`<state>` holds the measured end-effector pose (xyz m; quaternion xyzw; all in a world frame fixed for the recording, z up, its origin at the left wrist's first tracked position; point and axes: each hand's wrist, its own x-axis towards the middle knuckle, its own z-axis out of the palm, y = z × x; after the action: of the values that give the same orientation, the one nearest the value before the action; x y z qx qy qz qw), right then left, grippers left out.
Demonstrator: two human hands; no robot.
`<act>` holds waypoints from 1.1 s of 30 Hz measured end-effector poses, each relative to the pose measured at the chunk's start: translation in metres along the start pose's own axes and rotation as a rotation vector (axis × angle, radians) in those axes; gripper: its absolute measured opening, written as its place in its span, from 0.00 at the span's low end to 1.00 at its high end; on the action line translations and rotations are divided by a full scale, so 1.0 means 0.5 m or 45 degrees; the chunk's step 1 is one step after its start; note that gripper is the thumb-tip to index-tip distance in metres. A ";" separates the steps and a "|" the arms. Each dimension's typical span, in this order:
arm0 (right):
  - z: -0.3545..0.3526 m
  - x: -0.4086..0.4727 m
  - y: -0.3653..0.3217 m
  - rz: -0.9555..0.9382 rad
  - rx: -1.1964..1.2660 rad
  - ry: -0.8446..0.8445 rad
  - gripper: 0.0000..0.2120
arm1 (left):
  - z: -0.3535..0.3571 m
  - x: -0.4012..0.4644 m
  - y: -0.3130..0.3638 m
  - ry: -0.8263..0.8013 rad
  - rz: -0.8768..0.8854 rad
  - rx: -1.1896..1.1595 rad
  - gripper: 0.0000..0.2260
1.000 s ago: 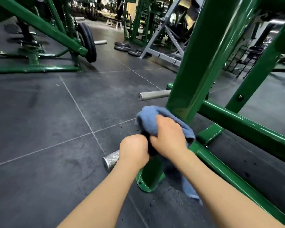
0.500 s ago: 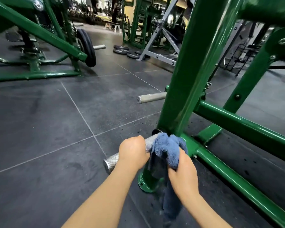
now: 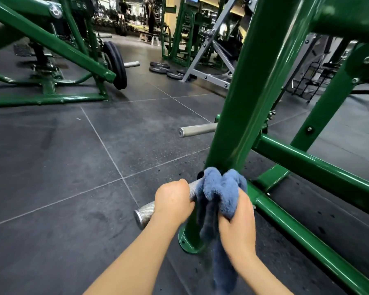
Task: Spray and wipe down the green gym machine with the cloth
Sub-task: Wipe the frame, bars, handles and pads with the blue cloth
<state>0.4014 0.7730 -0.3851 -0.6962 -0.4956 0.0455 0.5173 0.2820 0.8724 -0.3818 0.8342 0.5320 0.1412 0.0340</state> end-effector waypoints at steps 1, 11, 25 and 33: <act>0.003 0.027 -0.022 -0.133 -0.123 0.026 0.21 | 0.002 0.001 -0.002 0.001 -0.006 0.005 0.13; 0.165 0.262 -0.162 -0.370 -1.504 -1.150 0.15 | -0.006 0.000 0.005 -0.046 -0.001 0.051 0.07; 0.005 0.104 -0.052 -0.350 -0.714 -0.304 0.09 | -0.051 -0.022 -0.062 -0.470 -0.177 0.086 0.14; 0.101 0.105 -0.069 -0.466 -0.830 -0.563 0.21 | -0.037 -0.044 -0.069 -0.229 -0.164 0.089 0.07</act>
<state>0.3766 0.8452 -0.3583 -0.6974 -0.6981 -0.0577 0.1515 0.2382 0.8656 -0.3758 0.8081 0.5841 0.0448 0.0614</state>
